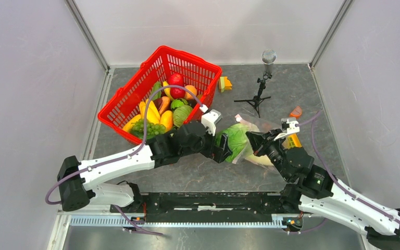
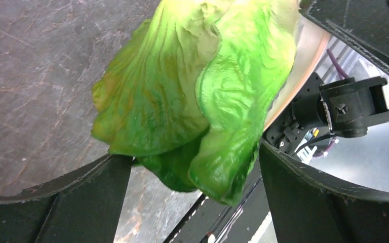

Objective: Place the food in the zip-top bag and seal the zipper
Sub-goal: Place the fake vegetable in the zipper food storage bag.

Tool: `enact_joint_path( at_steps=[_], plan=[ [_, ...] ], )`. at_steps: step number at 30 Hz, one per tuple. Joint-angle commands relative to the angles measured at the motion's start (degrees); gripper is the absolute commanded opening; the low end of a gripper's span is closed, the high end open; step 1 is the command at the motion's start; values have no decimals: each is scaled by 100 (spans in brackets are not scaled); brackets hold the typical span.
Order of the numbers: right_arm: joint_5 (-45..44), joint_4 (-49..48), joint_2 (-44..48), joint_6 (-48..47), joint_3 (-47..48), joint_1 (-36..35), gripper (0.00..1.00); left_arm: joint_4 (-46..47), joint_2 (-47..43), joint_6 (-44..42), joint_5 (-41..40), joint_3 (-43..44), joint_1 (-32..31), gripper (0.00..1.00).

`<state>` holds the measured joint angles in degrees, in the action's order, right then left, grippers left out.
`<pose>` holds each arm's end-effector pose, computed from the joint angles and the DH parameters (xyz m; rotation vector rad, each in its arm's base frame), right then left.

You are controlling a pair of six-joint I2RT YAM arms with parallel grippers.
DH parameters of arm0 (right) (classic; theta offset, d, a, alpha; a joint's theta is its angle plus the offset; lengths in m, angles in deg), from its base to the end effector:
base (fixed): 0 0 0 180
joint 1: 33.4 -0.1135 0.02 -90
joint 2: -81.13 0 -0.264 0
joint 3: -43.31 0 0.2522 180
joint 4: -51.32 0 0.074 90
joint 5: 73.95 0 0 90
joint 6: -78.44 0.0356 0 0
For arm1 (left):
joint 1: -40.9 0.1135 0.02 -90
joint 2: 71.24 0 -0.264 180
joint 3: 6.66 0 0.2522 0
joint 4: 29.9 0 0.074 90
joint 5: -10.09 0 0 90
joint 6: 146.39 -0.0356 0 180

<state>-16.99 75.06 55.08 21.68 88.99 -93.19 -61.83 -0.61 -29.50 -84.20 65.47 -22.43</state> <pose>0.0791 0.0973 0.3067 0.0635 1.6862 0.7664 0.1276 -0.2481 0.3137 0.6494 2.1251 -0.8421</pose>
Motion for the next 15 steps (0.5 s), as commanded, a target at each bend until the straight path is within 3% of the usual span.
enact_joint_path(
  at_steps=[1,4,9,12,15],
  plan=[
    [50,-446,89,116,122,-9,3,1636,-57,536,36,-404,33,100],
    [27,-450,105,129,114,-8,3,1750,-75,482,-83,-480,38,94],
    [46,-511,4,108,78,-11,3,2258,-374,353,-56,-625,38,51],
    [353,-728,-20,-46,-7,-14,3,1776,-196,92,49,-222,32,26],
    [872,-1158,-15,-374,-59,-9,4,1258,-64,-110,18,139,39,11]
  ],
)
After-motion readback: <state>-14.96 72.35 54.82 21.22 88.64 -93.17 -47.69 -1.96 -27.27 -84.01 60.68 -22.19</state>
